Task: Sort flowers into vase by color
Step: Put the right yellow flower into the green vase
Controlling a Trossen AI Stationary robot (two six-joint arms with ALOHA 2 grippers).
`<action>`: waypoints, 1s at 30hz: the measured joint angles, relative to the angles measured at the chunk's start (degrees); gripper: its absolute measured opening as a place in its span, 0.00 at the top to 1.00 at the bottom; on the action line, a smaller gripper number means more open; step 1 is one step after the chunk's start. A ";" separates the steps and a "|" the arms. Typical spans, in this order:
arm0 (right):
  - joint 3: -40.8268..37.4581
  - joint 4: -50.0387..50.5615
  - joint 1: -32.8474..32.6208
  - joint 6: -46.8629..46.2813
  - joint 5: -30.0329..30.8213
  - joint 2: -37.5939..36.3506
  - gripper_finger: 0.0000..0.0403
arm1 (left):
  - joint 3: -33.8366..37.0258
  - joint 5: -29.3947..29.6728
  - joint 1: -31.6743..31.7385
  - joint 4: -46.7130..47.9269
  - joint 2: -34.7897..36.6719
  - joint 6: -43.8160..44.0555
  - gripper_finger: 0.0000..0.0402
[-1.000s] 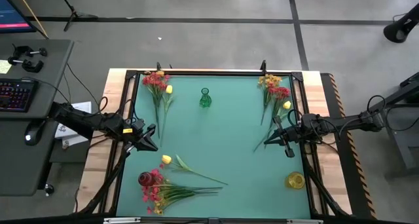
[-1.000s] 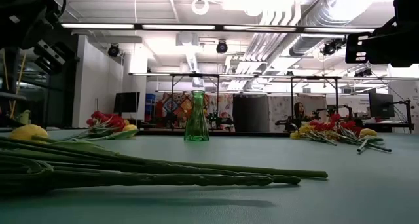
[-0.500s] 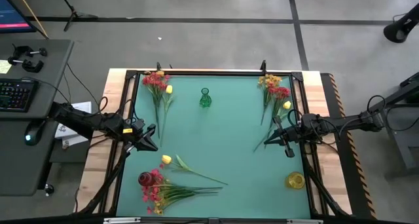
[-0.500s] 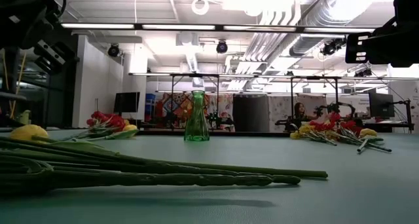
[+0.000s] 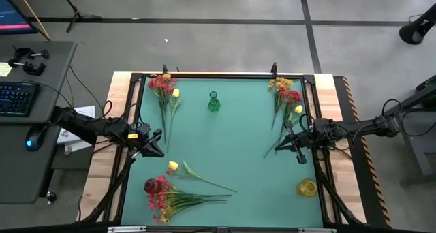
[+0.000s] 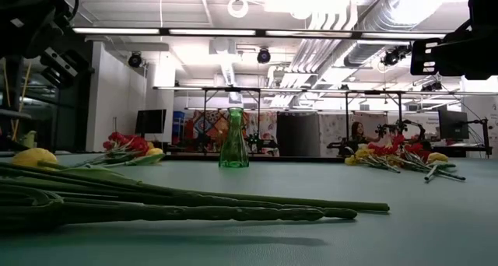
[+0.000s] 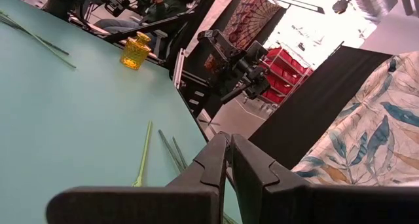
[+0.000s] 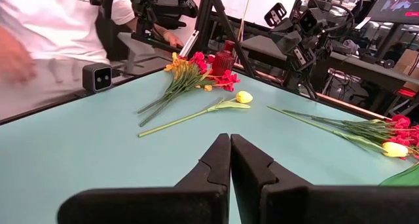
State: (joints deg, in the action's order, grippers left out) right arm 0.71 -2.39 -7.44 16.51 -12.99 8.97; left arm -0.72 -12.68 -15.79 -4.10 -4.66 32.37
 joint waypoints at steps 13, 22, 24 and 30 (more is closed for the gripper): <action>0.00 -0.01 0.00 0.01 0.13 0.02 1.00 | -0.01 0.00 0.00 0.01 0.00 0.01 0.97; -0.01 0.01 0.00 0.02 0.37 0.02 1.00 | 0.01 0.01 0.00 0.00 0.01 0.01 0.97; -0.02 -0.18 0.00 0.99 0.37 0.02 1.00 | 0.00 -0.01 0.00 0.00 0.00 0.01 0.97; -0.02 -23.64 -0.11 -1.44 -5.04 0.01 1.00 | 0.00 -0.01 0.00 0.01 0.00 0.01 0.97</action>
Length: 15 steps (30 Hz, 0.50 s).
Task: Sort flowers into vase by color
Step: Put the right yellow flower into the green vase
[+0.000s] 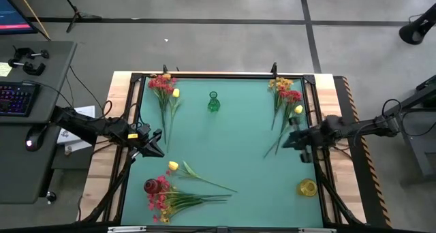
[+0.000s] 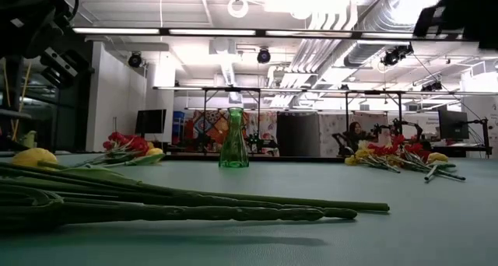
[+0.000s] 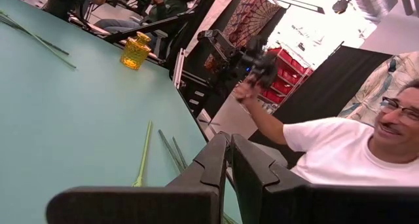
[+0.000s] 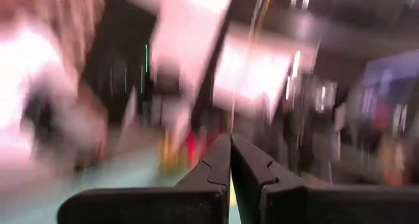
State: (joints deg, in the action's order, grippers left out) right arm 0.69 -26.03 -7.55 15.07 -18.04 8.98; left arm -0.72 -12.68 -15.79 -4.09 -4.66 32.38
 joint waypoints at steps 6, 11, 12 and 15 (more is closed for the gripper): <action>0.04 -28.84 0.02 -17.91 -1.93 -0.03 1.00 | 0.00 0.00 0.00 0.01 0.00 -0.01 0.97; 0.04 -25.13 0.24 -19.04 1.09 0.03 1.00 | 0.00 0.01 0.00 0.00 0.01 0.00 0.97; 0.04 -21.40 0.52 -19.38 5.75 0.06 1.00 | 0.01 0.00 0.00 -0.01 0.00 0.00 0.97; 0.66 -4.68 1.91 -23.43 25.43 1.32 1.00 | -0.01 0.00 0.00 -0.03 0.00 -0.02 0.97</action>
State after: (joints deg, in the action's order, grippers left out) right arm 1.35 -30.71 -5.64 -8.36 7.39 10.30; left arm -0.73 -12.69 -15.79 -4.12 -4.67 32.36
